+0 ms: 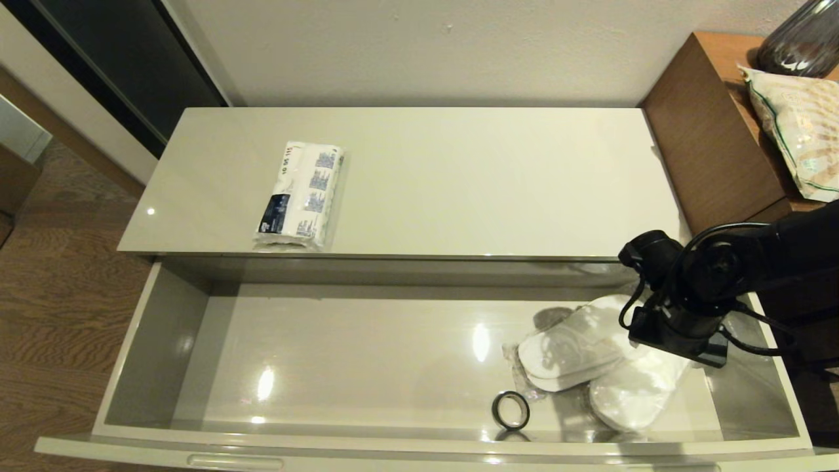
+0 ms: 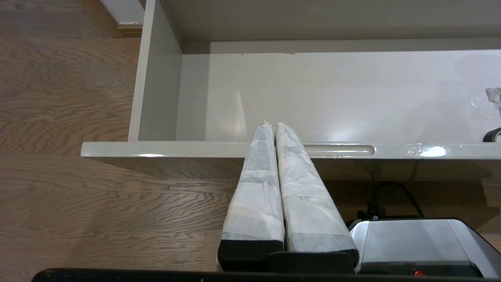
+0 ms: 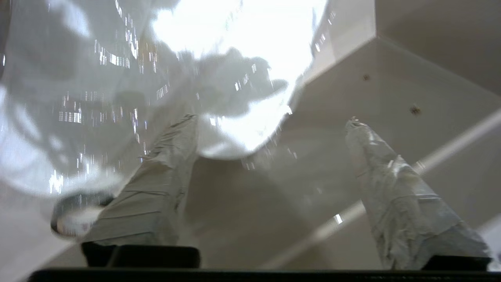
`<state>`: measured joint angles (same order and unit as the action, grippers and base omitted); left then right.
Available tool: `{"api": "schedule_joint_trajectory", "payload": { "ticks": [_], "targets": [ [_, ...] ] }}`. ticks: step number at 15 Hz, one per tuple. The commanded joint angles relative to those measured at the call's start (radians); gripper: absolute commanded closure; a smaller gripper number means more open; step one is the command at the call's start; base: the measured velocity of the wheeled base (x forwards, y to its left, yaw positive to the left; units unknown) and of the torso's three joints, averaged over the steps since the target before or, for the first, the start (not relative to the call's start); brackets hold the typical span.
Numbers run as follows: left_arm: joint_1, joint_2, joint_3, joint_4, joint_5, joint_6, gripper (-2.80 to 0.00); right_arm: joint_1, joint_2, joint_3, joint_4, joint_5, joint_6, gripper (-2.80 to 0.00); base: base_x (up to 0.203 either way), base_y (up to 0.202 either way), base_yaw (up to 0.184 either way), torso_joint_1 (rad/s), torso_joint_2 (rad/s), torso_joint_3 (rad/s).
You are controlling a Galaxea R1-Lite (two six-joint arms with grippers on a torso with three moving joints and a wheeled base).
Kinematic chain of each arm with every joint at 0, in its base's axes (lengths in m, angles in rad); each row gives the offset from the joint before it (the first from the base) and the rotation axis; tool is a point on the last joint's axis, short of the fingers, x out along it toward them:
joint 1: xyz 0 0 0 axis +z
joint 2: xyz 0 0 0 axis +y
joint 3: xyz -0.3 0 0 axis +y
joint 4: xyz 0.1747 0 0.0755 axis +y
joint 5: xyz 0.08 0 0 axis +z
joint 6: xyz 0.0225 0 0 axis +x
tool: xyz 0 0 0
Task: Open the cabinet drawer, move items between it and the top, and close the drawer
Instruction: Place the disposable slippers on the table
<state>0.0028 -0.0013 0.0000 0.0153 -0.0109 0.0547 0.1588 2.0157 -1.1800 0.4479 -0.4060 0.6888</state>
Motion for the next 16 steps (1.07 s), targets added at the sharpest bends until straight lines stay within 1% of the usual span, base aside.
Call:
{"api": "schedule_joint_trajectory", "payload": {
  "ticks": [1, 6, 9, 13, 15, 16],
  "targets": [
    [0.0, 0.001, 0.0, 0.0, 0.0, 0.001, 0.0, -0.008, 0.083, 0.001, -0.064, 0.0, -0.002, -2.8, 0.0, 0.0, 0.0, 0.0, 0.0, 0.0],
    [0.0, 0.001, 0.0, 0.0, 0.0, 0.001, 0.0, -0.021, 0.218, 0.006, -0.231, 0.009, -0.008, -2.8, 0.0, 0.0, 0.0, 0.0, 0.0, 0.0],
    [0.0, 0.001, 0.0, 0.0, 0.0, 0.001, 0.0, -0.045, 0.304, 0.006, -0.322, 0.009, -0.028, -2.8, 0.0, 0.0, 0.0, 0.0, 0.0, 0.0],
    [0.0, 0.001, 0.0, 0.0, 0.0, 0.001, 0.0, -0.061, 0.382, 0.0, -0.396, 0.009, -0.062, -2.8, 0.0, 0.0, 0.0, 0.0, 0.0, 0.0],
    [0.0, 0.001, 0.0, 0.0, 0.0, 0.001, 0.0, -0.061, 0.387, -0.004, -0.398, 0.009, -0.066, -2.8, 0.0, 0.0, 0.0, 0.0, 0.0, 0.0],
    [0.0, 0.001, 0.0, 0.0, 0.0, 0.001, 0.0, -0.061, 0.383, -0.007, -0.392, 0.009, -0.07, 0.0, 0.0, 0.0, 0.0, 0.0, 0.0, 0.0]
  ]
}}
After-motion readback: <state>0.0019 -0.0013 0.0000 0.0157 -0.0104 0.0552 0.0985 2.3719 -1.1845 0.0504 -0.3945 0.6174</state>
